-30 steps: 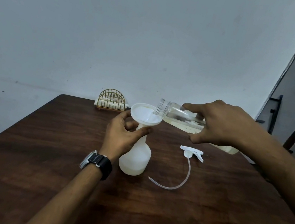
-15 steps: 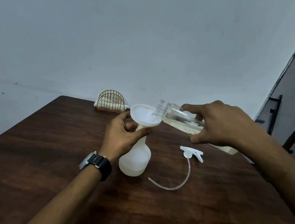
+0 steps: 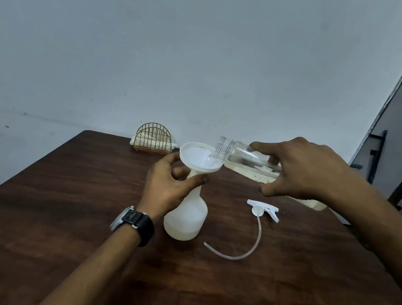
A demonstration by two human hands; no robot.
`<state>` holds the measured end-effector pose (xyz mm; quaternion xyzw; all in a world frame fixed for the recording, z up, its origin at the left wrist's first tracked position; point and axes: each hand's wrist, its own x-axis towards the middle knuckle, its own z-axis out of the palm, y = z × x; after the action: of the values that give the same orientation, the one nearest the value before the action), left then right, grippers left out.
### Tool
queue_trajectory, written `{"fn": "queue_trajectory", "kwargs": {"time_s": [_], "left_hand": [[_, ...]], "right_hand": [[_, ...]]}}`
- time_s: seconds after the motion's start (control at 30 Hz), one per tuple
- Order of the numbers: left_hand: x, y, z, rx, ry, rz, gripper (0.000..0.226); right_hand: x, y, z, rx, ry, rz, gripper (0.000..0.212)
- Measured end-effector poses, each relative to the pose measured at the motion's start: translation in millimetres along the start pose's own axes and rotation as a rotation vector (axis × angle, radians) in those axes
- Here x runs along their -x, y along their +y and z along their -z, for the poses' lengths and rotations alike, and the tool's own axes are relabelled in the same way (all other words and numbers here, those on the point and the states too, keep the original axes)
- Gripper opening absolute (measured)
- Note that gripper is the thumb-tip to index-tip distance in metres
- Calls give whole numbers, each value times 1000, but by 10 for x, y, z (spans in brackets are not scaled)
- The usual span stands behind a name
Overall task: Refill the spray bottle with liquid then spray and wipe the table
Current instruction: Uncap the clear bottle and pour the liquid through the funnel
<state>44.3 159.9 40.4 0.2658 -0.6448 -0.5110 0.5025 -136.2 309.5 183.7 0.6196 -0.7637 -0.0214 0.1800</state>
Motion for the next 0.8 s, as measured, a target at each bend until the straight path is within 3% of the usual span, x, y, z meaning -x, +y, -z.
{"fn": "queue_trajectory", "kwargs": {"time_s": [0.8], "left_hand": [[-5, -11, 2, -27, 3, -14, 63]], "right_hand": [[2, -9, 17, 1, -8, -10, 86]]}}
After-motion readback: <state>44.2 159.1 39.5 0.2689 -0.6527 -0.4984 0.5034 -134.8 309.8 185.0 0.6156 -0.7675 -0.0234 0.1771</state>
